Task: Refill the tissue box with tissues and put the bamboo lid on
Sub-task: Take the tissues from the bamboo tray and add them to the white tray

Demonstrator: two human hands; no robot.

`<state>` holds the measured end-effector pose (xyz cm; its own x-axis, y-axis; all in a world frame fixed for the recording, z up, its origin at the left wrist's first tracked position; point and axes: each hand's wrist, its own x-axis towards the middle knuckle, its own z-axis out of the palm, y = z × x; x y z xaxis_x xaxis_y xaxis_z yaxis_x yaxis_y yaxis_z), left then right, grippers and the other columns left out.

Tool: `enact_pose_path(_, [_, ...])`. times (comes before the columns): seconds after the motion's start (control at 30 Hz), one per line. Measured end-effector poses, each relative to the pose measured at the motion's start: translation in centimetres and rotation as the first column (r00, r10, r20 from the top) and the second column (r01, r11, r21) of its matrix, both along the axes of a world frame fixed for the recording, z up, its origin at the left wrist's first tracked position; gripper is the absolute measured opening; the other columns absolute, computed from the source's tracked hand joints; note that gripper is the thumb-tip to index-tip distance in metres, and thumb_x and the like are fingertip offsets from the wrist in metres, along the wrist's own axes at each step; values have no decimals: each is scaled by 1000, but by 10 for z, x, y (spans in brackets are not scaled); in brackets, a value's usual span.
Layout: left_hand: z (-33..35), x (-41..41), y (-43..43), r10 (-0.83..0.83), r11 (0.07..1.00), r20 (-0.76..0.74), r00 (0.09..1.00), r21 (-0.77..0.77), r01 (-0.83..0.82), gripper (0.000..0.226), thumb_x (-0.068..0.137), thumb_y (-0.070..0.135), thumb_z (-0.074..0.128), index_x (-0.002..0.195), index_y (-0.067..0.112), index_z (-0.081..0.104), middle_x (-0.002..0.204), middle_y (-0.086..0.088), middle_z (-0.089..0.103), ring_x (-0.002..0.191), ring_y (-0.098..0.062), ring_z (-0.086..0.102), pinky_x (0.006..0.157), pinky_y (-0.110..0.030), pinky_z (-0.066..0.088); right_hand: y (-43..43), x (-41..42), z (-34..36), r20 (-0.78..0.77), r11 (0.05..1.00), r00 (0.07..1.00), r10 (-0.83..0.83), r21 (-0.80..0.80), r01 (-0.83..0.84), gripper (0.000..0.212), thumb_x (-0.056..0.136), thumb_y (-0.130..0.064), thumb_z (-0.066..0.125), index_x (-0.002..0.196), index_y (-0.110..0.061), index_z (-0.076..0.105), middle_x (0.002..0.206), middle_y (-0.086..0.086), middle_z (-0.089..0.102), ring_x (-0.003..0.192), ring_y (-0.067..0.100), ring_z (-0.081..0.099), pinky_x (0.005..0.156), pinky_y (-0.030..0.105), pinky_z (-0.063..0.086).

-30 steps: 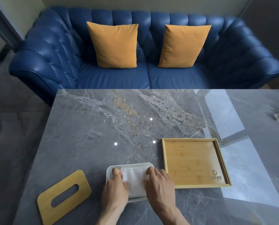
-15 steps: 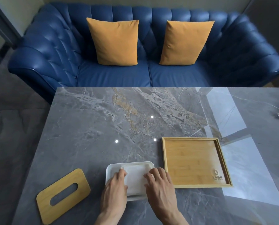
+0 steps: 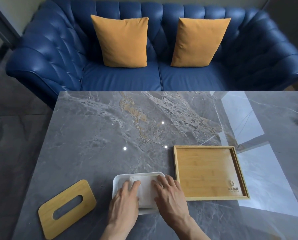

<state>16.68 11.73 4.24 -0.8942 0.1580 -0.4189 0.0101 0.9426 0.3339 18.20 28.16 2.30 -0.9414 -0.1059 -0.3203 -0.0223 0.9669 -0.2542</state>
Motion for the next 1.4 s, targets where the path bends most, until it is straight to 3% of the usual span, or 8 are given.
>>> enact_pose_path(0.2, [-2,-5,-1,-18,1000,18,1000,-18,18,59,92,40,51,144,38,22,143,10,39,119,-15,52,82,-33,50,2,-4,-1,1,1000,1000,12,17,-12,44,57,-21,78,97,-25,63,108,-2,60,103,28,57,79,35,53])
enact_pose_path(0.6, [-7,-12,-11,-94,995,5,996,15,94,53,86,42,57,135,36,35,127,10,47,115,-17,51,78,-37,52,7,-5,2,23,999,999,45,-11,-45,62,49,-30,85,108,-30,64,118,-6,62,111,26,59,86,33,54])
enact_pose_path(1.17, [-16,-7,-12,-87,996,-10,996,2,87,56,89,41,56,140,37,34,121,7,52,116,-18,49,82,-35,52,4,-5,-2,43,1000,999,2,5,-2,52,57,-24,79,105,-31,62,121,-8,58,109,27,57,83,34,51])
enact_pose_path(1.4, [-16,-8,-11,-87,996,-32,996,-12,87,53,83,39,65,133,34,46,109,5,58,104,-20,56,75,-36,55,1,-5,-3,56,1000,998,-5,28,3,51,55,-23,80,102,-30,62,118,-7,59,108,28,58,81,35,51])
